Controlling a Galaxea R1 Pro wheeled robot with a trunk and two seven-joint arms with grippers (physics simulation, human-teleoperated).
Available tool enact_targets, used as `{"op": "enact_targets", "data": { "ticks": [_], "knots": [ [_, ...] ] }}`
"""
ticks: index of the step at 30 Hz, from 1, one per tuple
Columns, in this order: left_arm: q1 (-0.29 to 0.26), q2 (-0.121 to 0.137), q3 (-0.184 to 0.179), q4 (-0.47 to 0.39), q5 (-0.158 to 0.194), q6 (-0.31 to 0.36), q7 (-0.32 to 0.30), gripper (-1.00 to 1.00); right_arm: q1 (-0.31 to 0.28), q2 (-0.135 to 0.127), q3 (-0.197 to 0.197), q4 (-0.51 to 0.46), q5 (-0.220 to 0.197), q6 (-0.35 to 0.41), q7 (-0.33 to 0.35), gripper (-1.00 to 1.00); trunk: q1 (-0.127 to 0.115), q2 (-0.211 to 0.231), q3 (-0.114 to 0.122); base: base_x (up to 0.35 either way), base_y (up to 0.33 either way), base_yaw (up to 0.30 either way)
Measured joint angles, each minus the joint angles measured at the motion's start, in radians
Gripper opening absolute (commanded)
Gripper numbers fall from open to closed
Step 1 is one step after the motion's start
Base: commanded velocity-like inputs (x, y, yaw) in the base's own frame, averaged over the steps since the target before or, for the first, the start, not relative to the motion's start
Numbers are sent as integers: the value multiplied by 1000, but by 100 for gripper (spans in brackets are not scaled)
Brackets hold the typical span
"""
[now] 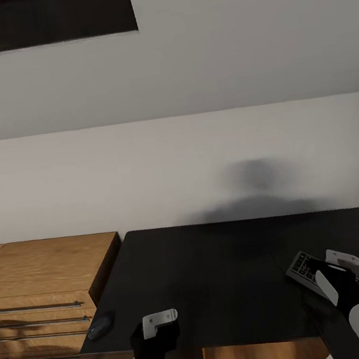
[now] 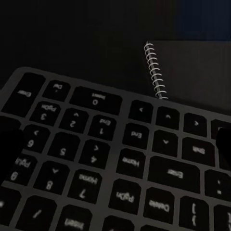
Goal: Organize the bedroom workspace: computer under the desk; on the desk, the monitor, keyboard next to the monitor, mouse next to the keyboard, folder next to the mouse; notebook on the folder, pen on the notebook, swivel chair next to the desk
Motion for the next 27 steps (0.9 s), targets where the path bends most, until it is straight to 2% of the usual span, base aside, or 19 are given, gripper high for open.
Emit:
{"op": "enact_targets", "data": {
  "ticks": [27],
  "knots": [
    [0,0,0,0,-1,0,0,100,1,8,1,-2,-2,-3,4,100,0,0,0,0,0,0]
  ]
}}
